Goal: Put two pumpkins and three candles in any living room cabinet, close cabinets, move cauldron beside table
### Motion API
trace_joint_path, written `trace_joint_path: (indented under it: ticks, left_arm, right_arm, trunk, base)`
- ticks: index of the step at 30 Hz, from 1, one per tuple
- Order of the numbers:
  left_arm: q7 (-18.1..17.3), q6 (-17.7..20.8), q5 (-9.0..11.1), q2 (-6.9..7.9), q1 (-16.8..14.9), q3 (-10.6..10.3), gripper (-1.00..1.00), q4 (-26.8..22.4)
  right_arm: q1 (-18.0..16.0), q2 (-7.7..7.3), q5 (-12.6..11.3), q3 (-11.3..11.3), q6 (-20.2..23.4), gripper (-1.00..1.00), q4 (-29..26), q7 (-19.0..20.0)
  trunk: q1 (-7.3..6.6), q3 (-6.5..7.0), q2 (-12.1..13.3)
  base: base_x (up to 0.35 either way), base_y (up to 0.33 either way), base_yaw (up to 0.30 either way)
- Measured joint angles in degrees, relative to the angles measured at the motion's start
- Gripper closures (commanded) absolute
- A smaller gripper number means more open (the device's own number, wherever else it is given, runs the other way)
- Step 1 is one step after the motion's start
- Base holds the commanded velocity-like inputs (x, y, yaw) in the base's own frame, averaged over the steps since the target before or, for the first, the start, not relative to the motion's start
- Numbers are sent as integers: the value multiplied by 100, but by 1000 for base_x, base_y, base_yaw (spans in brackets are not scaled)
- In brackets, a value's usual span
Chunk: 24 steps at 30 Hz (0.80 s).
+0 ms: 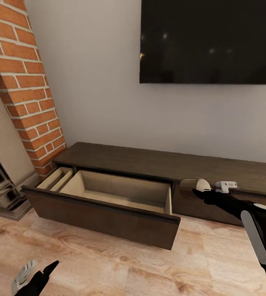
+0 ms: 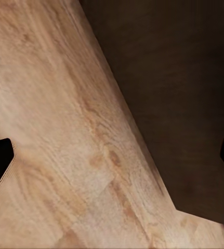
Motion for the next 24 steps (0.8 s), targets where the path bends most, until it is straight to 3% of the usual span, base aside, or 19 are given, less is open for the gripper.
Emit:
trace_joint_path:
  ticks: [24]
  left_arm:
    - [14, -27, -3, 0, 0, -1, -100, 15]
  right_arm:
    - [-6, 55, 1, 32, 13, 100, 2, -9]
  trunk:
    - [-62, 532, 32]
  base:
    - [0, 0, 294]
